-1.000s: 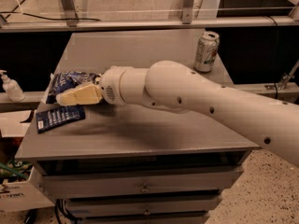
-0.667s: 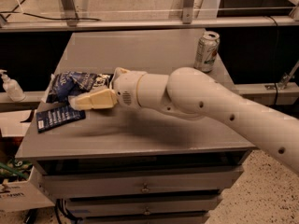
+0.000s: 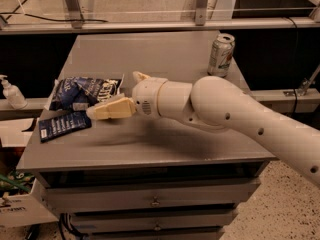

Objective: Move blue chip bag near rxbar blueberry

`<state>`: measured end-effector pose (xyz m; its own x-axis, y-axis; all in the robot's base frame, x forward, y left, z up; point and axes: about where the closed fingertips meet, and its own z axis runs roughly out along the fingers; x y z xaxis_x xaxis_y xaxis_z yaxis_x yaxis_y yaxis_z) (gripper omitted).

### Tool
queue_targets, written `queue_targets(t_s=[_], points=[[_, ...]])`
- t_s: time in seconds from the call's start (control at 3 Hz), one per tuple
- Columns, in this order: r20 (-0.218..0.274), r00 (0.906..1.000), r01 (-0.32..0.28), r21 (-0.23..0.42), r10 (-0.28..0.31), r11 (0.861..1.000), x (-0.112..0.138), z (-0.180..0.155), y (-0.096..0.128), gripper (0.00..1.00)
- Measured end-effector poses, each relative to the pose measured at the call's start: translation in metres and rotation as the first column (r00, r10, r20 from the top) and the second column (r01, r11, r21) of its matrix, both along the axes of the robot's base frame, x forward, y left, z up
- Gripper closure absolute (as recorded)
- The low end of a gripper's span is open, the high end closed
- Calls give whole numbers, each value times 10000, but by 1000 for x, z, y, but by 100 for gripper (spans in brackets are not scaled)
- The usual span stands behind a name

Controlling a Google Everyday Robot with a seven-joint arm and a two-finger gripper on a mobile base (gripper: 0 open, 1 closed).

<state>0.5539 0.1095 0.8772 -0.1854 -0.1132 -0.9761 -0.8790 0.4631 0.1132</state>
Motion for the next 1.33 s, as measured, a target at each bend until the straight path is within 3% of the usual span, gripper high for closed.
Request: queue_targets(t_s=[0.33, 0.67, 1.0, 1.33], points=[[376, 9984, -406, -382, 421, 9984, 7, 2, 5, 0], [830, 9945, -585, -733, 646, 9956, 22, 13, -7, 0], [1423, 9877, -517, -936, 648, 9943, 35, 32, -34, 0], [1896, 9810, -246, -869, 408, 9959, 44, 44, -80, 0]])
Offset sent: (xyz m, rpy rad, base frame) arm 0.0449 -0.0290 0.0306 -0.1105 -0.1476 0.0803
